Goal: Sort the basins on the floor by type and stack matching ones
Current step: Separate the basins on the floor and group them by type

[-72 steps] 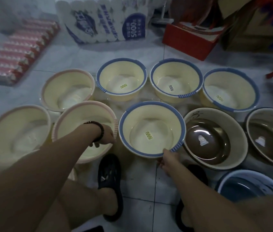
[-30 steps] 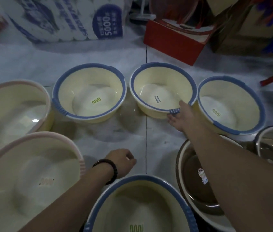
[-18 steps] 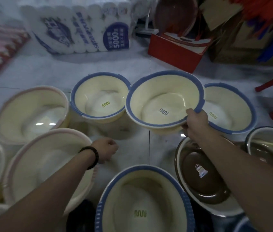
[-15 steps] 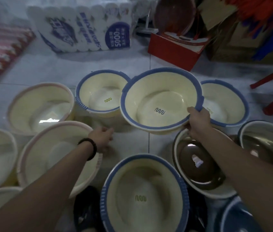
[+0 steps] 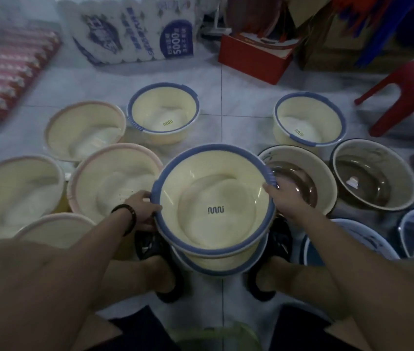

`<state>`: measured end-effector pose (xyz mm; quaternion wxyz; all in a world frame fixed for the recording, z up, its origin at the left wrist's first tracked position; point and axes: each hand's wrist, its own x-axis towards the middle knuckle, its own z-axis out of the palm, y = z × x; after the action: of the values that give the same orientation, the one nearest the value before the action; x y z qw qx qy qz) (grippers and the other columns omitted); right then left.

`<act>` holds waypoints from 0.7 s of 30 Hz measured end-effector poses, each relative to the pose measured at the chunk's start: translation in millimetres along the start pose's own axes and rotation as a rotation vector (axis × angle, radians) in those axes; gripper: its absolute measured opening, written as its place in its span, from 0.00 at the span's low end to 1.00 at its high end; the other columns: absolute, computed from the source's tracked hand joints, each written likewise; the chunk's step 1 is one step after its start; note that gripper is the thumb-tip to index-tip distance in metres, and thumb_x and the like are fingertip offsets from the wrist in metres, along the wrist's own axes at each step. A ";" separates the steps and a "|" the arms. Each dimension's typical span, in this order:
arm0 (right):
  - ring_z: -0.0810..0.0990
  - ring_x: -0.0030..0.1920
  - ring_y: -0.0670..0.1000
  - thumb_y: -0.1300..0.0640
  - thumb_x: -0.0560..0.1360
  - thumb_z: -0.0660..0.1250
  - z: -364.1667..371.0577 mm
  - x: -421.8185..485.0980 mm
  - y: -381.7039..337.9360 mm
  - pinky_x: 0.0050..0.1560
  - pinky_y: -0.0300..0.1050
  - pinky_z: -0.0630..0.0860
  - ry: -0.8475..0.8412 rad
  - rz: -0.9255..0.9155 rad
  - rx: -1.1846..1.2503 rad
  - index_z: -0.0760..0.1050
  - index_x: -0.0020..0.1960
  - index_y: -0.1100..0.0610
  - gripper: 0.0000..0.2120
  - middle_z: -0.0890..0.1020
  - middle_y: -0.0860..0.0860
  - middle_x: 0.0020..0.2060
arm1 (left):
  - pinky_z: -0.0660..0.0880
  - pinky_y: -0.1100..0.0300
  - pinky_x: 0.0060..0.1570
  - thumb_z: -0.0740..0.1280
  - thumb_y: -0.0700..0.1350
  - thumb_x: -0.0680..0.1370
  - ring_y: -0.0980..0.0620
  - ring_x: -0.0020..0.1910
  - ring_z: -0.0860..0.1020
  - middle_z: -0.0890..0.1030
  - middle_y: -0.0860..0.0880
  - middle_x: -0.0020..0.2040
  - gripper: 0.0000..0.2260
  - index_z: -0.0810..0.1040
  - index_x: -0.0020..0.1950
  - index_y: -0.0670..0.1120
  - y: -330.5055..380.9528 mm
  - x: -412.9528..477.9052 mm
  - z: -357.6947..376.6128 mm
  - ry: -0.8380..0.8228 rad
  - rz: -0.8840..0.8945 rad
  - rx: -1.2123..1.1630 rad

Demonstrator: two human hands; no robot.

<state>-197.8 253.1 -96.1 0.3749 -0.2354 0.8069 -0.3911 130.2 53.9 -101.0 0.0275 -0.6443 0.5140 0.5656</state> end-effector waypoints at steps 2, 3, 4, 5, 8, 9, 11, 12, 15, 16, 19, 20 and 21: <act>0.85 0.53 0.57 0.49 0.78 0.70 8.0 10.7 50.9 0.54 0.53 0.82 0.039 0.043 -0.043 0.81 0.61 0.59 0.17 0.87 0.55 0.51 | 0.84 0.46 0.36 0.75 0.40 0.77 0.38 0.47 0.84 0.81 0.41 0.55 0.18 0.73 0.64 0.48 -15.4 -0.8 8.2 0.002 -0.033 0.055; 0.86 0.54 0.58 0.46 0.74 0.70 11.3 17.6 75.9 0.59 0.58 0.82 0.052 0.077 -0.030 0.81 0.63 0.57 0.22 0.87 0.55 0.52 | 0.84 0.47 0.34 0.75 0.40 0.77 0.39 0.46 0.84 0.81 0.41 0.53 0.18 0.73 0.63 0.48 -19.4 -0.8 13.1 0.005 -0.033 0.079; 0.85 0.55 0.58 0.45 0.72 0.69 13.5 22.7 97.8 0.61 0.62 0.82 0.050 0.091 -0.016 0.80 0.65 0.56 0.24 0.87 0.55 0.53 | 0.83 0.48 0.33 0.75 0.39 0.76 0.39 0.45 0.84 0.81 0.42 0.53 0.18 0.73 0.62 0.48 -23.7 0.7 18.2 0.009 -0.029 0.094; 0.85 0.56 0.58 0.46 0.74 0.69 15.5 16.5 101.7 0.62 0.61 0.81 0.042 0.111 -0.019 0.79 0.66 0.56 0.24 0.87 0.55 0.54 | 0.83 0.49 0.33 0.76 0.39 0.76 0.40 0.45 0.84 0.82 0.43 0.53 0.18 0.73 0.61 0.48 -27.4 1.8 24.5 0.006 -0.017 0.109; 0.83 0.52 0.52 0.55 0.81 0.71 20.5 -25.1 68.3 0.56 0.48 0.77 0.040 0.204 0.010 0.78 0.63 0.54 0.11 0.85 0.51 0.51 | 0.83 0.52 0.38 0.76 0.42 0.75 0.46 0.45 0.82 0.82 0.48 0.54 0.17 0.74 0.60 0.50 -41.6 11.7 44.3 0.057 0.058 0.219; 0.83 0.52 0.50 0.59 0.81 0.72 23.4 -26.9 71.5 0.55 0.48 0.76 0.004 0.233 0.024 0.77 0.62 0.52 0.11 0.85 0.50 0.51 | 0.81 0.57 0.36 0.76 0.43 0.76 0.49 0.43 0.80 0.81 0.49 0.54 0.16 0.74 0.59 0.50 -46.5 13.2 48.7 0.098 0.071 0.250; 0.84 0.55 0.54 0.60 0.79 0.72 31.9 -23.7 84.4 0.57 0.52 0.80 -0.044 0.295 -0.004 0.78 0.64 0.54 0.14 0.86 0.52 0.54 | 0.80 0.56 0.44 0.76 0.46 0.74 0.49 0.44 0.79 0.82 0.49 0.53 0.14 0.77 0.56 0.48 -57.3 22.8 54.8 0.145 0.080 0.368; 0.84 0.56 0.57 0.59 0.78 0.69 36.0 -18.6 94.4 0.58 0.53 0.80 -0.051 0.330 -0.033 0.78 0.66 0.55 0.16 0.86 0.53 0.55 | 0.81 0.52 0.50 0.76 0.48 0.73 0.47 0.47 0.79 0.83 0.48 0.53 0.13 0.78 0.54 0.48 -62.6 29.6 57.3 0.138 0.062 0.430; 0.81 0.54 0.56 0.62 0.80 0.66 42.7 -12.8 98.9 0.53 0.49 0.77 -0.067 0.406 -0.080 0.77 0.63 0.58 0.13 0.83 0.53 0.52 | 0.81 0.47 0.56 0.75 0.48 0.72 0.44 0.50 0.80 0.81 0.47 0.54 0.14 0.78 0.56 0.50 -71.8 47.7 64.3 0.040 -0.026 0.481; 0.81 0.53 0.56 0.62 0.80 0.67 44.7 -11.6 98.6 0.50 0.48 0.76 -0.072 0.427 -0.089 0.76 0.63 0.58 0.12 0.83 0.54 0.52 | 0.81 0.47 0.56 0.74 0.47 0.73 0.43 0.51 0.80 0.81 0.46 0.55 0.15 0.78 0.58 0.50 -69.7 49.1 66.6 0.023 -0.033 0.481; 0.82 0.50 0.55 0.60 0.77 0.70 50.2 -4.7 103.2 0.43 0.46 0.77 -0.069 0.483 -0.059 0.76 0.64 0.60 0.16 0.84 0.56 0.54 | 0.81 0.48 0.56 0.71 0.46 0.76 0.41 0.51 0.80 0.81 0.46 0.53 0.12 0.76 0.58 0.50 -63.2 54.7 73.9 -0.003 -0.048 0.459; 0.83 0.50 0.57 0.59 0.76 0.71 51.6 0.9 110.4 0.47 0.49 0.81 -0.057 0.498 -0.032 0.76 0.65 0.61 0.18 0.84 0.57 0.54 | 0.81 0.48 0.55 0.71 0.45 0.77 0.42 0.51 0.80 0.81 0.46 0.52 0.11 0.75 0.57 0.50 -60.4 54.6 75.9 -0.022 -0.067 0.438; 0.83 0.52 0.59 0.59 0.75 0.71 52.5 5.7 115.4 0.53 0.54 0.83 -0.043 0.522 -0.016 0.76 0.66 0.60 0.19 0.84 0.57 0.55 | 0.82 0.47 0.54 0.70 0.44 0.77 0.42 0.50 0.80 0.80 0.46 0.52 0.11 0.74 0.58 0.50 -59.8 56.8 77.4 -0.044 -0.107 0.394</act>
<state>-169.8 292.7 -213.4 0.4784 -0.0305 0.8352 -0.2696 107.9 93.9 -204.4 0.1945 -0.6404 0.5788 0.4659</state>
